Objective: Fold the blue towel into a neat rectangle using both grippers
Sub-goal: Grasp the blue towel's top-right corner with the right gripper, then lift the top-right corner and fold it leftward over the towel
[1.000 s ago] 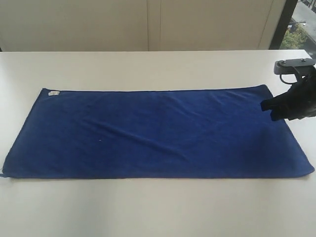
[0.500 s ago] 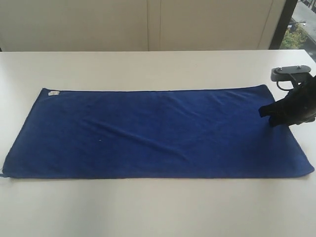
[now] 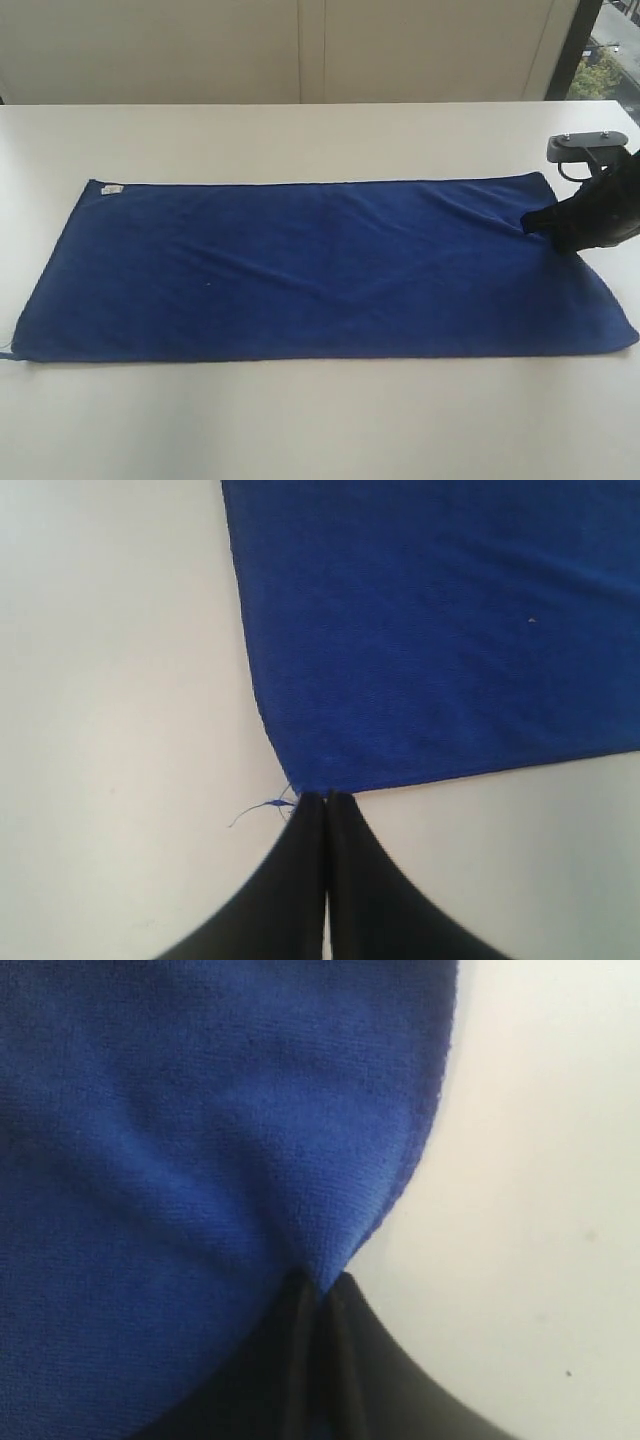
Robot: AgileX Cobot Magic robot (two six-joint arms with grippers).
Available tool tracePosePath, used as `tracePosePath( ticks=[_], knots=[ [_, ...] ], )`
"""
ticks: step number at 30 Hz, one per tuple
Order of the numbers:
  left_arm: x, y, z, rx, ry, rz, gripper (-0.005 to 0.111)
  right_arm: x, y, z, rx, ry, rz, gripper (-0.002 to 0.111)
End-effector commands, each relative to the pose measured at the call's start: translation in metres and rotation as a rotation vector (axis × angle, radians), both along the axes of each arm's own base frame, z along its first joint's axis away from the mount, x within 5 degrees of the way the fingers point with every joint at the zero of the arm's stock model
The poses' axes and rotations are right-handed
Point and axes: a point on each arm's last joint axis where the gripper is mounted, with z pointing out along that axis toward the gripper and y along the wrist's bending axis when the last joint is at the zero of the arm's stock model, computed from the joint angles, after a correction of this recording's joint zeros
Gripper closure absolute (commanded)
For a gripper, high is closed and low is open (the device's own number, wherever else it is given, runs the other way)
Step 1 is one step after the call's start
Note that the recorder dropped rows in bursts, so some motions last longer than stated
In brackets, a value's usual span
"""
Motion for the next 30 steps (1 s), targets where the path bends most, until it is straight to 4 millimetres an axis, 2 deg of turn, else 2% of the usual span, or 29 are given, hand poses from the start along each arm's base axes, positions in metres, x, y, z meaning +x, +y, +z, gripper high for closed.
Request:
tracePosePath(
  ticks=[1,10,17,24,30],
  knots=[
    [-0.003,0.000,0.000,-0.007,0.004,-0.001,0.107,-0.002,-0.003,-0.007,-0.011,0.031,0.017,0.106],
    [-0.003,0.000,0.000,-0.007,0.004,-0.001,0.107,0.002,-0.028,0.006,-0.038,-0.001,-0.050,0.106],
    [-0.003,0.000,0.000,-0.007,0.004,-0.001,0.107,0.002,-0.061,0.023,-0.114,-0.006,-0.094,0.106],
    [-0.003,0.000,0.000,-0.007,0.004,-0.001,0.107,-0.007,-0.095,0.025,-0.201,0.018,-0.131,0.106],
    [-0.003,0.000,0.000,-0.007,0.004,-0.001,0.107,-0.009,-0.105,0.027,-0.226,0.002,-0.139,0.106]
  ],
)
